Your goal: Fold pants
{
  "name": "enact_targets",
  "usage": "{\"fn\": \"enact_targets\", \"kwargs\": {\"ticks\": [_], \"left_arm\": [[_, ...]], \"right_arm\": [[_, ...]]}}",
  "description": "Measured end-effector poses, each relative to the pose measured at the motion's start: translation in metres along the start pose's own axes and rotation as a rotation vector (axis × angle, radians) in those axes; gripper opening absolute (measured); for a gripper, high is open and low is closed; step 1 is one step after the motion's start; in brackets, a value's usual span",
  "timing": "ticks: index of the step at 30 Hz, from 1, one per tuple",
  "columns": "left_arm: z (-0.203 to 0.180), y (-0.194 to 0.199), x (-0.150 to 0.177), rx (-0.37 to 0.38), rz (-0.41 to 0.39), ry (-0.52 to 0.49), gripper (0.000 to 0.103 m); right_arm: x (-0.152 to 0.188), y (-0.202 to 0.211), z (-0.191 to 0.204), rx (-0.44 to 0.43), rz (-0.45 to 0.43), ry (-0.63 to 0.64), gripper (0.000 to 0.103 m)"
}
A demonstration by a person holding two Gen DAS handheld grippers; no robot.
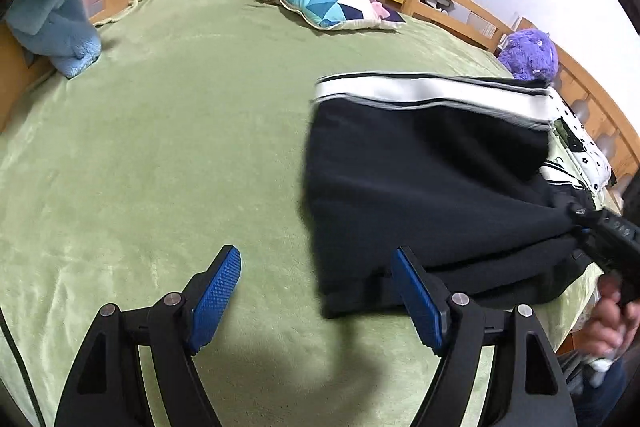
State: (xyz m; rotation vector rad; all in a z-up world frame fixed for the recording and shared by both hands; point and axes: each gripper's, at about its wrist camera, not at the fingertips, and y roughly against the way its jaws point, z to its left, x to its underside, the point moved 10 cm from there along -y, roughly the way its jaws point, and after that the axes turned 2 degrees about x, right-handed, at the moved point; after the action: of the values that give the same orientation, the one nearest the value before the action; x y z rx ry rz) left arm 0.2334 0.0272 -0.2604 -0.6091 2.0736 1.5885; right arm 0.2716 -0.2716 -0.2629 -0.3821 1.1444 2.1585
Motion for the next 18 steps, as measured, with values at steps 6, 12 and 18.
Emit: {"fn": "enact_targets", "kwargs": {"ticks": [6, 12, 18], "left_arm": [[-0.009, -0.018, -0.006, 0.040, 0.028, 0.017, 0.077], [-0.015, -0.027, -0.009, 0.061, 0.044, 0.018, 0.077], [-0.010, -0.033, -0.011, 0.043, 0.055, 0.034, 0.077]], "right_arm": [[0.040, -0.013, -0.042, 0.215, 0.164, 0.127, 0.027], [-0.008, 0.013, -0.009, 0.166, -0.004, 0.203, 0.068], [-0.048, -0.053, -0.003, 0.207, 0.046, 0.254, 0.009]]}}
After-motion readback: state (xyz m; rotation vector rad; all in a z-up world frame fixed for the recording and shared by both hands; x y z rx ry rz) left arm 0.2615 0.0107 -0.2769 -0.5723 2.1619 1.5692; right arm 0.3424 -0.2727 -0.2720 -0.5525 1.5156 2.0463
